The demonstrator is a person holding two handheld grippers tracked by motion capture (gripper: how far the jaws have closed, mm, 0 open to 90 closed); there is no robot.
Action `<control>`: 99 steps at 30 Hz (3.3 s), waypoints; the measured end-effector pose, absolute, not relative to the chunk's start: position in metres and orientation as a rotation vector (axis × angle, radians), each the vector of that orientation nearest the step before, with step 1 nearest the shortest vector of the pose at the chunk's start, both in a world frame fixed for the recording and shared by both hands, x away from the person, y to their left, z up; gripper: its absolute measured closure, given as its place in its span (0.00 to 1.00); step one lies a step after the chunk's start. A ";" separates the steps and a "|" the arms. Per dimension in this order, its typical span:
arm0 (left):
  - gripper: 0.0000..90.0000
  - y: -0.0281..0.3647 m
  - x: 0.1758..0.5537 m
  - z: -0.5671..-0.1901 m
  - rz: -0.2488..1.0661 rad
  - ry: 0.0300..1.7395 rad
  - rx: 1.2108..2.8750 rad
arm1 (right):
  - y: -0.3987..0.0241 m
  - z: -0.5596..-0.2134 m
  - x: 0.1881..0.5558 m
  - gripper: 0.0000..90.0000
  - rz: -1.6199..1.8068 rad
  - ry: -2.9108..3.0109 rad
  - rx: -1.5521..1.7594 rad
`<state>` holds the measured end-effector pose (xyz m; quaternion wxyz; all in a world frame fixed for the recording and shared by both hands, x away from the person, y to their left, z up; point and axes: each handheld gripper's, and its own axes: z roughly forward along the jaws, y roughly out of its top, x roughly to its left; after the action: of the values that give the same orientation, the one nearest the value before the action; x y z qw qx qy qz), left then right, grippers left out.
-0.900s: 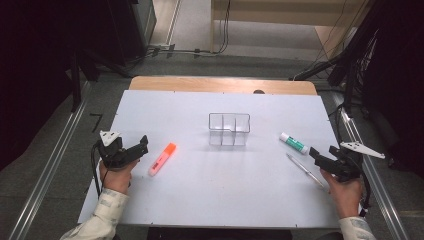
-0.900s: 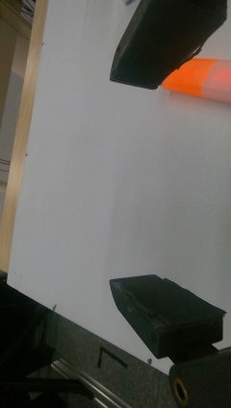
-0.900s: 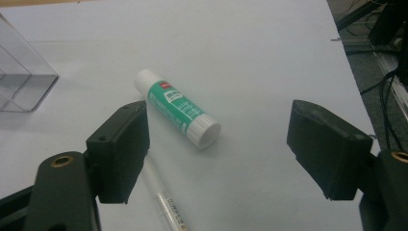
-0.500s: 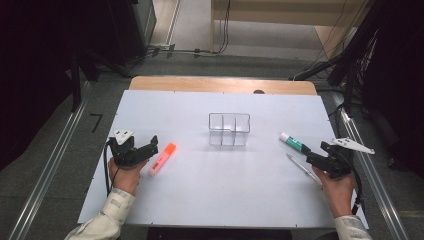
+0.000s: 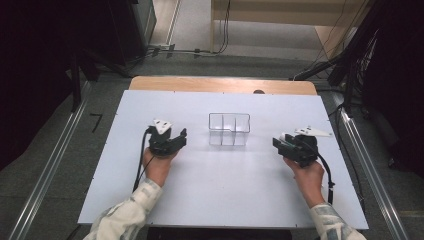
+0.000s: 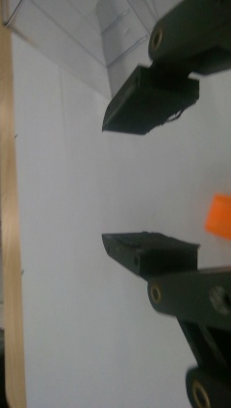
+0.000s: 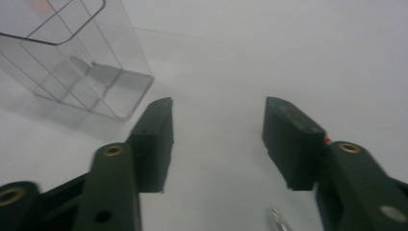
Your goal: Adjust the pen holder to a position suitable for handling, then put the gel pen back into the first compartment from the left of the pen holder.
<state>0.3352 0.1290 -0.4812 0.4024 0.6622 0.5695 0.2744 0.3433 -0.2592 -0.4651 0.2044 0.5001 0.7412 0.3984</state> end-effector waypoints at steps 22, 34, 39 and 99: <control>1.00 0.076 0.367 -0.488 0.519 1.376 1.729 | -0.184 -0.481 0.378 0.98 1.169 2.160 1.393; 1.00 0.093 0.360 -0.488 0.517 1.396 1.717 | -0.167 -0.481 0.373 0.98 1.198 2.174 1.377; 0.87 0.099 0.358 -0.485 0.544 1.410 1.704 | -0.170 -0.479 0.372 0.88 1.182 2.165 1.350; 0.16 0.232 0.285 -0.482 0.771 1.585 1.544 | -0.366 -0.478 0.292 0.26 0.995 1.945 1.513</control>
<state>0.2851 0.2316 -0.4820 0.3886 0.6071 0.6232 0.3033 0.2920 -0.3664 -0.4782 0.2395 0.5527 0.7107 0.3634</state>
